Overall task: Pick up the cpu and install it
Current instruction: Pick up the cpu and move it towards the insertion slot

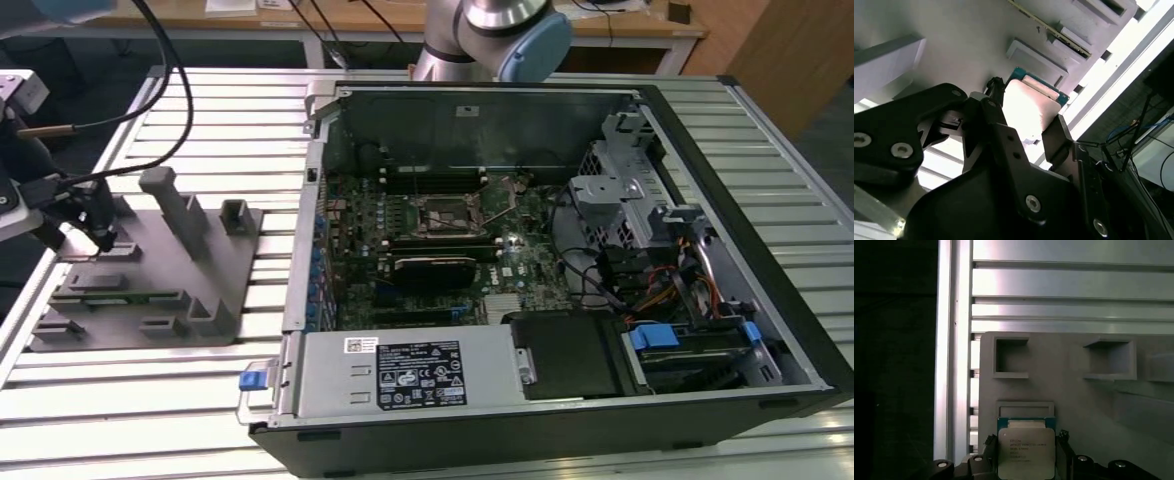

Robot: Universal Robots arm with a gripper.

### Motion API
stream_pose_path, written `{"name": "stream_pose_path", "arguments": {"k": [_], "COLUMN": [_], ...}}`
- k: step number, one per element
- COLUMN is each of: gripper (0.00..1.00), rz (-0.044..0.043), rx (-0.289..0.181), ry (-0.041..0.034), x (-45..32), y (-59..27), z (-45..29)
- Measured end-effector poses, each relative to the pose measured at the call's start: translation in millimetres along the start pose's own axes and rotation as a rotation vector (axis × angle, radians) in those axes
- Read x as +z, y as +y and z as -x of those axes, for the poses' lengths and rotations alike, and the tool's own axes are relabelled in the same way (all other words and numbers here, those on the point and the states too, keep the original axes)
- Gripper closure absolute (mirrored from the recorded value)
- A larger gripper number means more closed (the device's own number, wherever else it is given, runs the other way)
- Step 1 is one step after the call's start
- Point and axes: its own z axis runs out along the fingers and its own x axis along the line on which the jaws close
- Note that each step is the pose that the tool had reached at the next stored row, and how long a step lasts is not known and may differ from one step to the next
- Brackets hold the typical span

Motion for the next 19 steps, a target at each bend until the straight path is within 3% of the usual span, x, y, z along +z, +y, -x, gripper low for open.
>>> {"name": "stream_pose_path", "arguments": {"k": [19], "gripper": [0.45], "rz": [0.0], "rx": [0.0], "ry": [-0.0005], "x": [-56.7], "y": [2.3], "z": [1.5]}}
